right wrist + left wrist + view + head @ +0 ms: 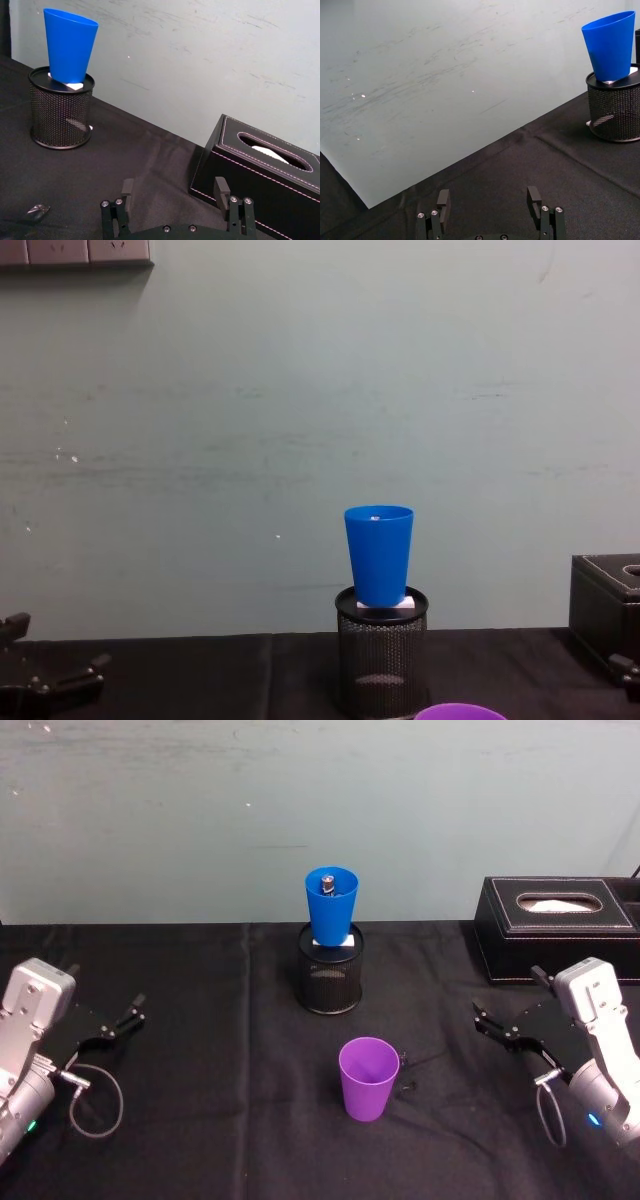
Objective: Pick up one cup with a gripper and tap it against the other cup.
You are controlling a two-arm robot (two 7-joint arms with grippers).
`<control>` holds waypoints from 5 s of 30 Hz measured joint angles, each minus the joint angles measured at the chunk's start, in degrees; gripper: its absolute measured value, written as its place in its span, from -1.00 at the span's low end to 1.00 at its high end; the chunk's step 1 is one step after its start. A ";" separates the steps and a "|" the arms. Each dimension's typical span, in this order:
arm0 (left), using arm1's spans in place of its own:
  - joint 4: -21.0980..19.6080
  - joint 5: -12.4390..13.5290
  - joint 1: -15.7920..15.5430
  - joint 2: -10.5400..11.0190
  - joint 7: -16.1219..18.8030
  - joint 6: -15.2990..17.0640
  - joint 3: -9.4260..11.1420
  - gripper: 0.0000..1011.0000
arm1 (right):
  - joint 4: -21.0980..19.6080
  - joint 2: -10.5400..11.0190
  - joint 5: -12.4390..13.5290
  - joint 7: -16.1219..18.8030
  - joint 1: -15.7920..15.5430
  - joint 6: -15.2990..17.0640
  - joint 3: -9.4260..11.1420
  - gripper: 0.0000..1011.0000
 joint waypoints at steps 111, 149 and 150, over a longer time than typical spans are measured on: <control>0.00 0.00 0.00 0.00 0.00 0.00 0.00 0.98 | 5.76 -12.72 3.74 31.41 -1.38 -6.80 1.03 0.98; 0.00 0.00 0.00 0.00 0.00 0.00 0.00 0.98 | -1.73 -11.15 3.76 30.15 -1.99 -0.84 3.00 0.44; 0.00 0.00 0.00 0.00 0.00 0.00 0.00 0.98 | -2.85 -10.87 4.17 30.17 -1.88 0.33 3.26 0.44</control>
